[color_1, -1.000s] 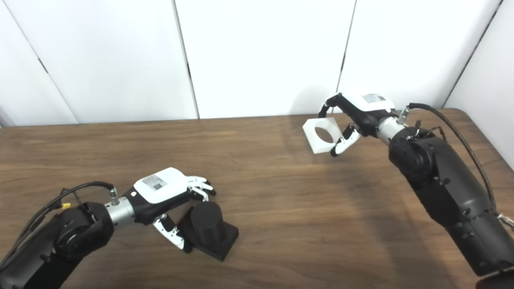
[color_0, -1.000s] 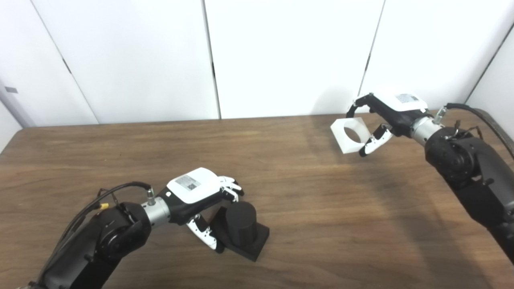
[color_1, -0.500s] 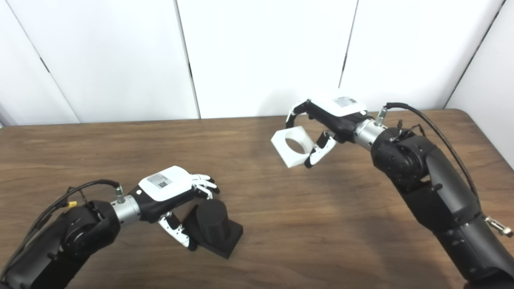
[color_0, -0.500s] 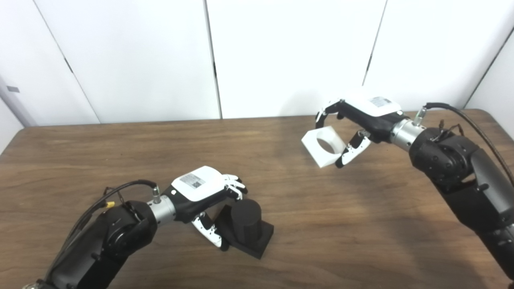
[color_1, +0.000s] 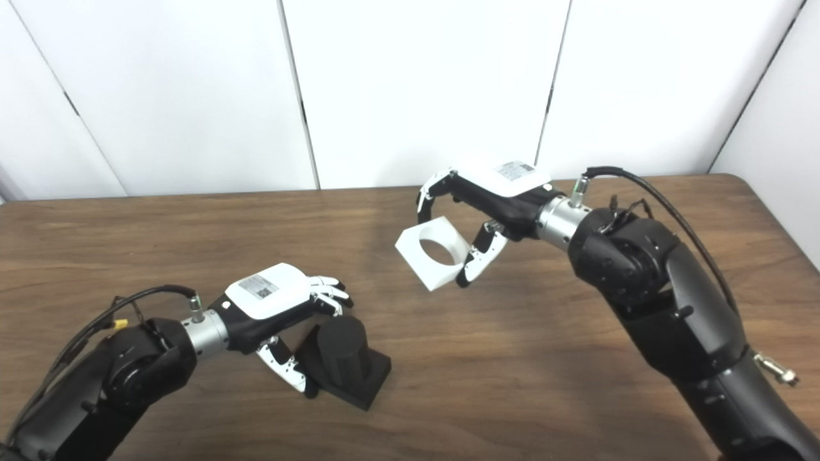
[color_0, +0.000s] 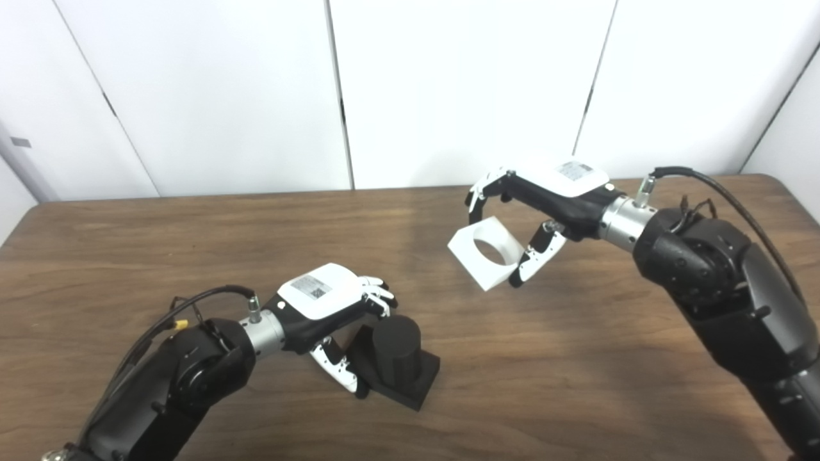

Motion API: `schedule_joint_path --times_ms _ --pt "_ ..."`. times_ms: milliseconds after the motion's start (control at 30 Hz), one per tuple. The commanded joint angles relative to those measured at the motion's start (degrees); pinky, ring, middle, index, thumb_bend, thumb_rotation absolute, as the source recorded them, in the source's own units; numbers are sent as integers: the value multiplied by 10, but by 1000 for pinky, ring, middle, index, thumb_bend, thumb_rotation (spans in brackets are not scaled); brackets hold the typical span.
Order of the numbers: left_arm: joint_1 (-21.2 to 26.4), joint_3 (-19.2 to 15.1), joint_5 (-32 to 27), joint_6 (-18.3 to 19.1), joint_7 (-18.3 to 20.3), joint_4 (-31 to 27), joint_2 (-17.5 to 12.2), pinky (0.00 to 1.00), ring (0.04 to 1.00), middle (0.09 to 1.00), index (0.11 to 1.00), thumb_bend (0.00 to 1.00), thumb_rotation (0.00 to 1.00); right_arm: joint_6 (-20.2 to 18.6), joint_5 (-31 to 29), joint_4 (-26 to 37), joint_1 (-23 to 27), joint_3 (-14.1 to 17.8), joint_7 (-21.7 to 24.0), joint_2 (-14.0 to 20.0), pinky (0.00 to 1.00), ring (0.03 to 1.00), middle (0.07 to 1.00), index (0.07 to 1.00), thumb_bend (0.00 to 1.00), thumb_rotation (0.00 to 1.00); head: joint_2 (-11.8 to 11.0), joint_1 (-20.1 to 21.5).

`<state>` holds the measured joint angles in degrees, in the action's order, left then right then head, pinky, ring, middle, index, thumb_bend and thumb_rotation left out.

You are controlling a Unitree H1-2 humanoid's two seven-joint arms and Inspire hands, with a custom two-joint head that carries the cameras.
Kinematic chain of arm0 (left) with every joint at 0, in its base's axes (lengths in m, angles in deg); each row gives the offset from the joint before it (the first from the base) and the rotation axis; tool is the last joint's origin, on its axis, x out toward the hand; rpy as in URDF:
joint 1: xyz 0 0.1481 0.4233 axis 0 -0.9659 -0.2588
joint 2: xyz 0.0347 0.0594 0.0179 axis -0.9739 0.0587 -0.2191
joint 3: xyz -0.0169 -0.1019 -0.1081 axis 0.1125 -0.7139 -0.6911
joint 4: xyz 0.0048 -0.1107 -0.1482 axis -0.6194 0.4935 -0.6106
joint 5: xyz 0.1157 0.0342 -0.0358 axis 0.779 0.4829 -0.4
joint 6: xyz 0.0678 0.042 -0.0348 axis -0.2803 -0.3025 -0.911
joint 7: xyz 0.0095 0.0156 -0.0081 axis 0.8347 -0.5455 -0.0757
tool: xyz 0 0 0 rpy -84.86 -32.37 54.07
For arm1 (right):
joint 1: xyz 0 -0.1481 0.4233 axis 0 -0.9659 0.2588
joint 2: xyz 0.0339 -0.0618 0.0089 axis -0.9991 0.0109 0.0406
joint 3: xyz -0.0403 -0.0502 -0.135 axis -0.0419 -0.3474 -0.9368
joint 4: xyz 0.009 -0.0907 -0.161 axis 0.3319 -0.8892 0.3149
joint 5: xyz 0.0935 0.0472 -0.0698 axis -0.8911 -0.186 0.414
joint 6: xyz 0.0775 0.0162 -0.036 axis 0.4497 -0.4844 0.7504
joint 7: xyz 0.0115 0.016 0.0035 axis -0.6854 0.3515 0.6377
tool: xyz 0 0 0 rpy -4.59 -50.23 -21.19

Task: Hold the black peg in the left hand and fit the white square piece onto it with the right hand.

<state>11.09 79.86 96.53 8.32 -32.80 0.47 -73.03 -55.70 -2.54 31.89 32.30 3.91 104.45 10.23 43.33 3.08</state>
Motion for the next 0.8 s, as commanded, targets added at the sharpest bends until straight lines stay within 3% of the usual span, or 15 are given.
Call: schedule_joint_path --times_ms 0,767 --pt "-3 17 34 8 20 21 2 748 901 840 488 525 67 1 -5 29 22 5 3 1 620 779 745 477 524 132 1 0" --pt "-1 17 39 10 17 21 6 752 899 839 488 525 68 7 -17 60 14 -27 32 -54 605 768 743 476 525 134 3 -18"
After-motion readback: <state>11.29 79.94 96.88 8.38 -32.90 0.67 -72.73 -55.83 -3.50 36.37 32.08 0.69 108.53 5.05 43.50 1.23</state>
